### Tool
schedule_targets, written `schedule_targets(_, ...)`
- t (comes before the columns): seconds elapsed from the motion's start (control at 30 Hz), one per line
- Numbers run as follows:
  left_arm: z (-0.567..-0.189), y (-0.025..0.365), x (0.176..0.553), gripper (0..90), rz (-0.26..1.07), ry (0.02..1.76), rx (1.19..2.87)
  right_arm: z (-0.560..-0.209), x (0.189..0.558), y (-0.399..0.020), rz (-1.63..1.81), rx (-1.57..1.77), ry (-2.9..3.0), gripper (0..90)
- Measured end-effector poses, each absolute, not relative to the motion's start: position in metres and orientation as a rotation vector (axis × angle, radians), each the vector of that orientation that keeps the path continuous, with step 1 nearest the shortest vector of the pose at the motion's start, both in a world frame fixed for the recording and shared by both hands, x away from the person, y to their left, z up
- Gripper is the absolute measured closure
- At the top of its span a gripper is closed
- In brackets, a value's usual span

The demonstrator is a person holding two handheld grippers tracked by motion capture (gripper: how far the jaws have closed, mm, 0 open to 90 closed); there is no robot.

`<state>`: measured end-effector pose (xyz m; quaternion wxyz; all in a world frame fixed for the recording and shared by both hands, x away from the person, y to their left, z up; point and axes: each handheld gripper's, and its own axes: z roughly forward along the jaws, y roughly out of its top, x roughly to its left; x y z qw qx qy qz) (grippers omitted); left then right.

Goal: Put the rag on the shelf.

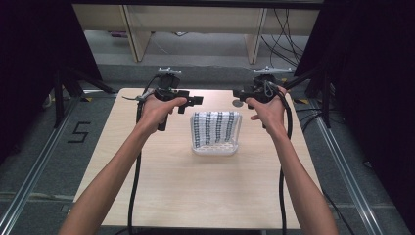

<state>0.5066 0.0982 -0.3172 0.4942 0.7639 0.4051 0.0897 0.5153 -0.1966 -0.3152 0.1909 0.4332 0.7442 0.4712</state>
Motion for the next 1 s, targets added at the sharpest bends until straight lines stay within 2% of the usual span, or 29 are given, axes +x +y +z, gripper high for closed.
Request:
schedule_targets(0.43, -0.314, 0.096, 0.471, 31.3, 0.236, 0.923, 1.855, -0.309, 0.493, -0.190, 1.343, 1.165, 2.123, 42.2)
schedule_targets(0.67, -0.315, 0.098, 0.454, 30.6, 0.208, 0.892, 1.848, -0.304, 0.476, -0.184, 1.323, 1.133, 2.136, 35.5)
schedule_targets(1.0, -0.318, 0.105, 0.438, 23.0, 0.186, 0.881, 1.837, -0.304, 0.461, -0.183, 1.343, 1.096, 2.148, 29.4)
